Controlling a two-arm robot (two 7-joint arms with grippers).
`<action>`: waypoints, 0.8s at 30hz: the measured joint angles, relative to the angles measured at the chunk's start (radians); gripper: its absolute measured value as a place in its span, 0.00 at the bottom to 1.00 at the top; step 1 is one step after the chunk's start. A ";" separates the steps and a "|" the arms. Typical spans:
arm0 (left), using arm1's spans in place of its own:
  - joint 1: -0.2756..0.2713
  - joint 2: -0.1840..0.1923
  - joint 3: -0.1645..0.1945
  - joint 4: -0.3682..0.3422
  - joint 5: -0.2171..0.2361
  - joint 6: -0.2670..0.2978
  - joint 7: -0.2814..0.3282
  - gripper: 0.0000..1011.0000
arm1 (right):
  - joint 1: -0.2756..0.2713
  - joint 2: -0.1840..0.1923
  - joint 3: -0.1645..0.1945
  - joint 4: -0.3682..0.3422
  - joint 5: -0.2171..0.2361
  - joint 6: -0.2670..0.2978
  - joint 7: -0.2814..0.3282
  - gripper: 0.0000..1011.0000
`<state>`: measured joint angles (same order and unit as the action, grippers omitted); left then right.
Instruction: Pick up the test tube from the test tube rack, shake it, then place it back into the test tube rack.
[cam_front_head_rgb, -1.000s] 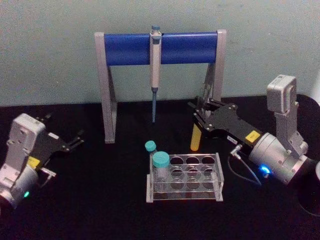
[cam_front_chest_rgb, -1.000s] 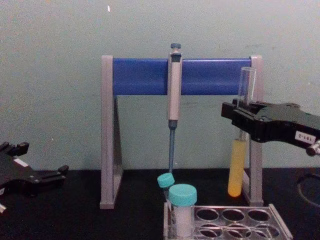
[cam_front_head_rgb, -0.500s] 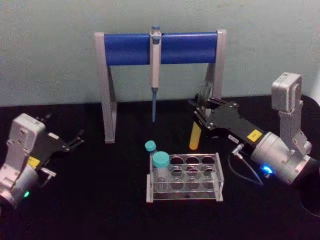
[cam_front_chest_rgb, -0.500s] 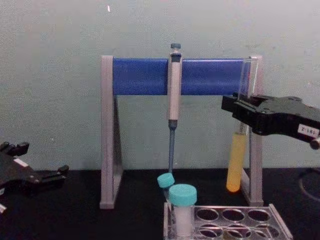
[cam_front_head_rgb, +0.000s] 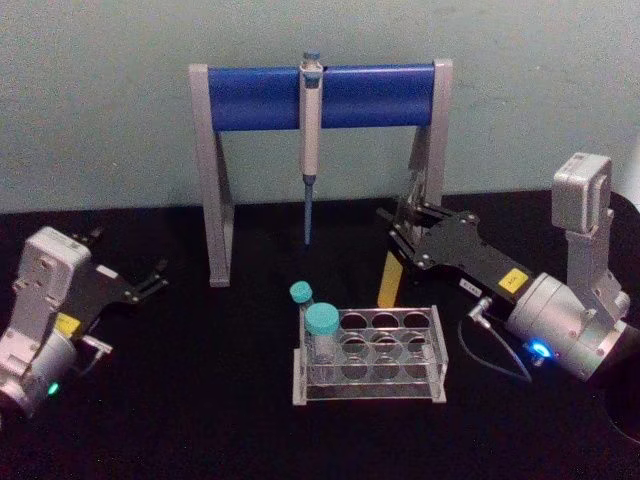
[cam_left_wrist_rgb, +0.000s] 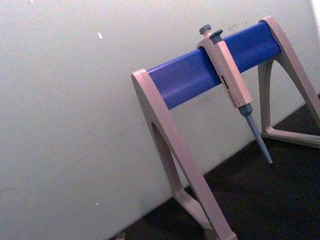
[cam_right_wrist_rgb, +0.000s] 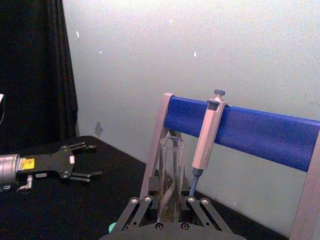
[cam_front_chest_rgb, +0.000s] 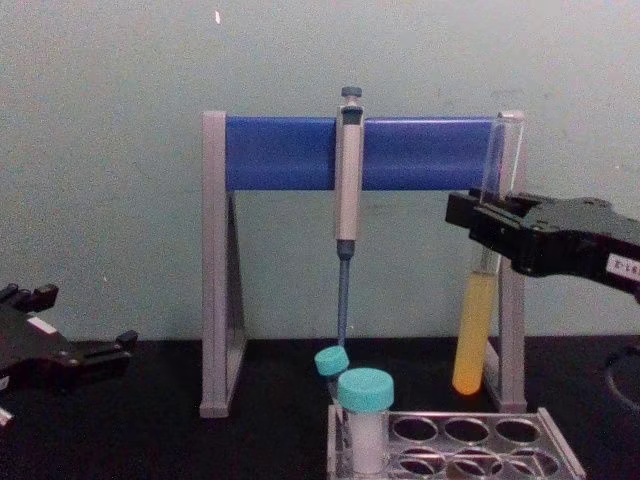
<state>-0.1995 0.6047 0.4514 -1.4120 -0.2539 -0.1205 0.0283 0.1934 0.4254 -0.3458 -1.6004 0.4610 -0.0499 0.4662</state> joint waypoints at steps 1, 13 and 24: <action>0.000 0.000 0.000 0.000 0.000 0.000 0.000 1.00 | -0.002 0.002 -0.001 -0.001 0.001 0.000 0.001 0.22; 0.000 0.000 0.000 0.000 0.000 0.000 0.000 1.00 | -0.004 0.007 -0.013 0.019 0.008 0.002 0.007 0.22; 0.000 0.000 0.000 0.000 0.000 0.000 0.000 1.00 | 0.013 -0.001 -0.022 0.056 0.007 0.002 0.009 0.22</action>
<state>-0.1995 0.6047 0.4514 -1.4119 -0.2539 -0.1205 0.0283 0.2064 0.4242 -0.3675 -1.5441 0.4684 -0.0474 0.4749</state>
